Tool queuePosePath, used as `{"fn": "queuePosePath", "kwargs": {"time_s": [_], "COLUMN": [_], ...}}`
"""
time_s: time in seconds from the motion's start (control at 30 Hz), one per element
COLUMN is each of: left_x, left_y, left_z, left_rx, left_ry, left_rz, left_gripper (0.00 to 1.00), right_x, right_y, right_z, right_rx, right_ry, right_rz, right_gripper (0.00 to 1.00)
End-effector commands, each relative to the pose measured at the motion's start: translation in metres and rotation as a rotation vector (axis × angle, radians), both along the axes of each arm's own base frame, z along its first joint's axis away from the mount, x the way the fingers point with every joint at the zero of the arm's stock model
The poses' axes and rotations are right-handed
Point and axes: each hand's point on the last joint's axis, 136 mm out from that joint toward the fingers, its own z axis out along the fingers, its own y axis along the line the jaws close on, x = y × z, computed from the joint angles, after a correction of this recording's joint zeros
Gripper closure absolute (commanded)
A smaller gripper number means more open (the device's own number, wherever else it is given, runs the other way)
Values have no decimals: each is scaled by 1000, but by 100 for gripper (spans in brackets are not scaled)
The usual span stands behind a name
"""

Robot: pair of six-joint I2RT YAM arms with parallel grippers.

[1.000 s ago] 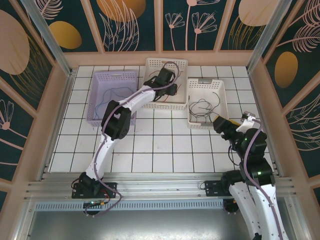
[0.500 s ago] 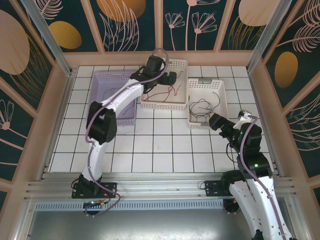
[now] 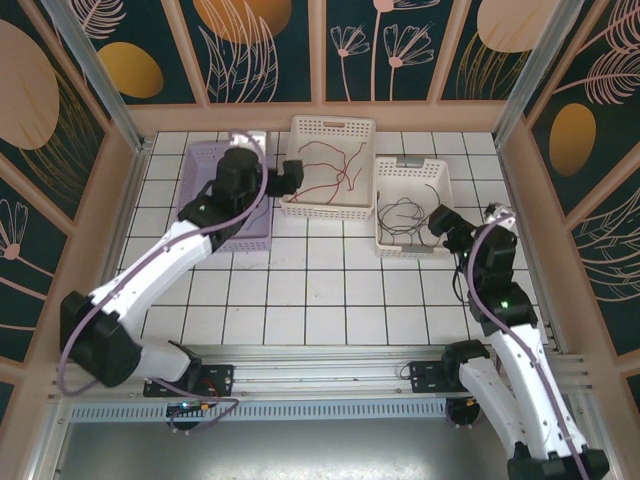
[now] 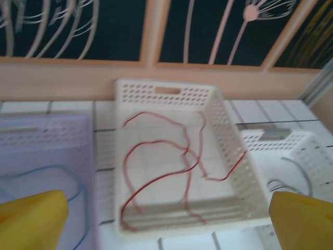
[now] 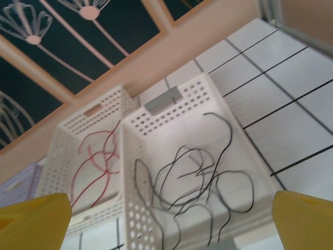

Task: Untangle the cables

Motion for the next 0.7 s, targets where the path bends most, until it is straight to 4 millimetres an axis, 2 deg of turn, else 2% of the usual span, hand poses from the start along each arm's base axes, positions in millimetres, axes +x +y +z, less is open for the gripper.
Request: {"fn": "queuePosePath", "kwargs": {"time_s": [0.0, 0.13, 0.23, 0.33, 0.43, 0.53, 0.6, 0.67], "left_x": [-15, -38, -52, -62, -72, -82, -88, -95], "left_y": [38, 63, 75, 93, 106, 113, 127, 149], "left_z": [-7, -31, -46, -52, -52, -52, -54, -62], "left_rx": [71, 105, 112, 75, 63, 35, 17, 26], "left_ry": [-33, 3, 19, 12, -31, -95, -139, -162], "left_rz": [125, 179, 201, 283, 321, 318, 377, 487], "left_gripper": [2, 2, 2, 1, 2, 2, 1, 1], "right_x": [22, 45, 52, 55, 54, 59, 66, 71], "right_y": [-17, -10, -12, -5, -4, -11, -18, -22], "right_z": [24, 19, 8, -9, -22, -39, -45, -52], "right_rx": [-69, -182, -281, -412, -420, -443, -407, -418], "right_ry": [-59, -117, -183, -245, -284, -292, -264, -261], "right_rz": [-113, -63, -61, 4, 15, 24, 5, -9], "right_gripper": [1, 1, 1, 1, 1, 1, 1, 1]}}
